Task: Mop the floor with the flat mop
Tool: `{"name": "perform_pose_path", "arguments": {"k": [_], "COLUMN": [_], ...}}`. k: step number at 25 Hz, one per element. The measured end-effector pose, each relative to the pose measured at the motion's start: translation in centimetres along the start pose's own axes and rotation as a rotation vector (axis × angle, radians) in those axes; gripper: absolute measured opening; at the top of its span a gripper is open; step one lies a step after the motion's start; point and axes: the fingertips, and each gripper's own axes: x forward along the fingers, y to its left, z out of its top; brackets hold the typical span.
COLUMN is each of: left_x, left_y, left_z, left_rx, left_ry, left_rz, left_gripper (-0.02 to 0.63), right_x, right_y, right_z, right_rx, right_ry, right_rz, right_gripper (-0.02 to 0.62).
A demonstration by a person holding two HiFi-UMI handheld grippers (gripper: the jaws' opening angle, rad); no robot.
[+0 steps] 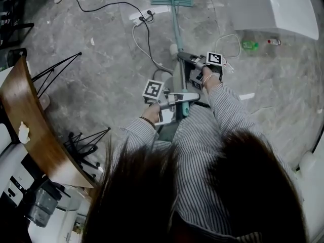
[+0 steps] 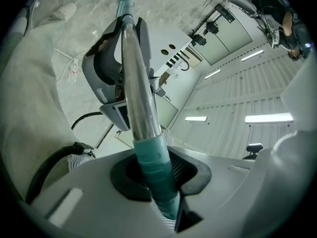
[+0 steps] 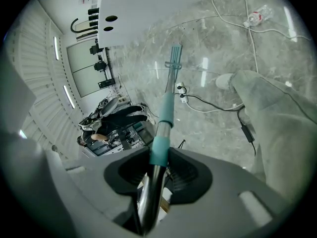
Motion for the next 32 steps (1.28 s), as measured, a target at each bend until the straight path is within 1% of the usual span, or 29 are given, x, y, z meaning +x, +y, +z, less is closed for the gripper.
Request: {"name": "perform_pose_path", "arguments": {"k": [5,9,13,17,22,25,29,32], "left_x": [-0.4,-0.2,-0.5,-0.7,-0.6,-0.5,-0.7,-0.7], "left_y": [-1.1,0.2,0.6,-1.0,-2.4,-3.5,-3.8,-4.6], "left_z": [1.0,-0.1,-0.3,0.8,1.0,1.5,2.2,4.0], "left_rx": [-0.007,0.001,0.007,0.0,0.02,0.037,0.061,0.068], "left_ry": [0.001,0.015,0.019,0.018,0.027,0.025,0.016,0.006], "left_rz": [-0.008,0.015,0.033,0.019,-0.003,-0.013,-0.016,-0.017], "left_gripper": [0.077,0.077,0.078,0.078,0.086,0.095,0.101,0.101], "right_x": [1.1,0.2,0.1,1.2,1.4,1.7,1.9,3.0], "right_y": [0.9,0.1,-0.3,1.1,2.0,2.9,3.3,4.4], "right_z": [0.2,-0.3,-0.5,-0.1,-0.1,0.0,0.7,2.0], "right_rx": [-0.009,-0.022,-0.028,-0.033,-0.044,-0.037,-0.035,-0.033], "right_ry": [0.03,0.044,0.04,0.033,0.039,0.036,-0.003,-0.006], "right_rz": [-0.005,0.0,-0.016,-0.037,-0.057,-0.049,-0.033,-0.024], "right_gripper": [0.121,0.121,0.121,0.121,0.121,0.122,0.121,0.121]}}
